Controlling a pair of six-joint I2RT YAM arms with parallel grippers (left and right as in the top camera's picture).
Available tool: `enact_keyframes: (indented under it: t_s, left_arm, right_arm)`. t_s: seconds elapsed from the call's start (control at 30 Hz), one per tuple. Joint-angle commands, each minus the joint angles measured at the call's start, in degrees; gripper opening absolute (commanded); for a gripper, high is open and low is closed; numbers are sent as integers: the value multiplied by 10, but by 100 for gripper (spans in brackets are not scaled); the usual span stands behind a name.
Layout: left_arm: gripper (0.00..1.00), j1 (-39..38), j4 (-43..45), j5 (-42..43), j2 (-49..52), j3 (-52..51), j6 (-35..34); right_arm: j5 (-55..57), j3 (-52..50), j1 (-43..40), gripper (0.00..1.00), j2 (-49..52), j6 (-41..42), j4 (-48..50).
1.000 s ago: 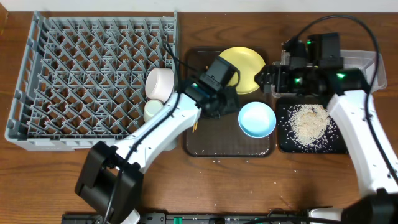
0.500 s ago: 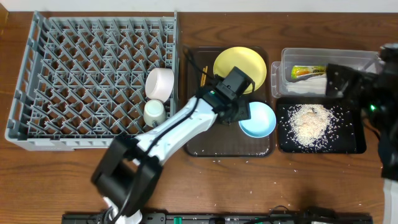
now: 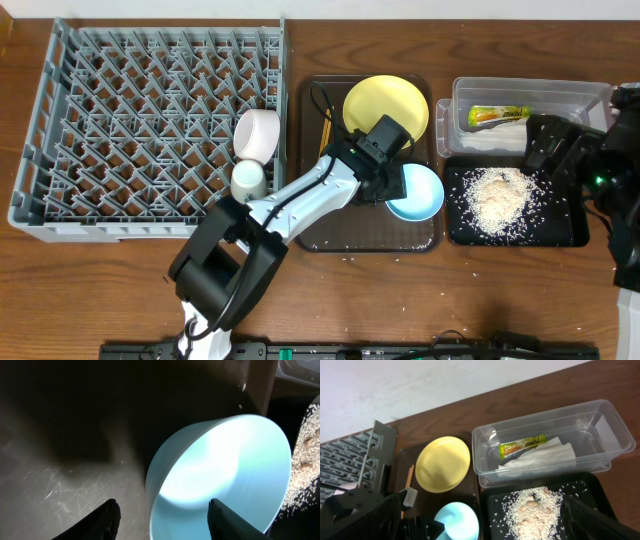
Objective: Sort waste into correct bins and load items into the dishwasher
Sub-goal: 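Release the white bowl and reach the left gripper to the blue bowl, then grasp the blue bowl rim and carry it into the dish rack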
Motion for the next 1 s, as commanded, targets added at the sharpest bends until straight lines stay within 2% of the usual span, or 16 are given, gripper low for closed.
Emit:
enact_keyframes:
  t_s: [0.0,0.3,0.43,0.67,0.8,0.97]
  left_arm:
    - [58,2,3,20,23,-1,3]
    - [31,8,7,21,34,-1,1]
    - [8,9,7,21,34,-1,1]
    - [7,20,7,40,31,0,4]
    - [7,37,7,79,3,0,35]
    - [7,54,0,52,-63,0,92]
  right_arm:
    - [3,5,-3,99,7,6,-2]
    - [3,5,-3,99,17,6,-2]
    - [3,5,-3,99,17,6,-2]
    - [3,5,-3,99,17,6,-2]
    - [3,5,-3,99,17,6,-2]
    - [3,5,-3,99,17,6,-2]
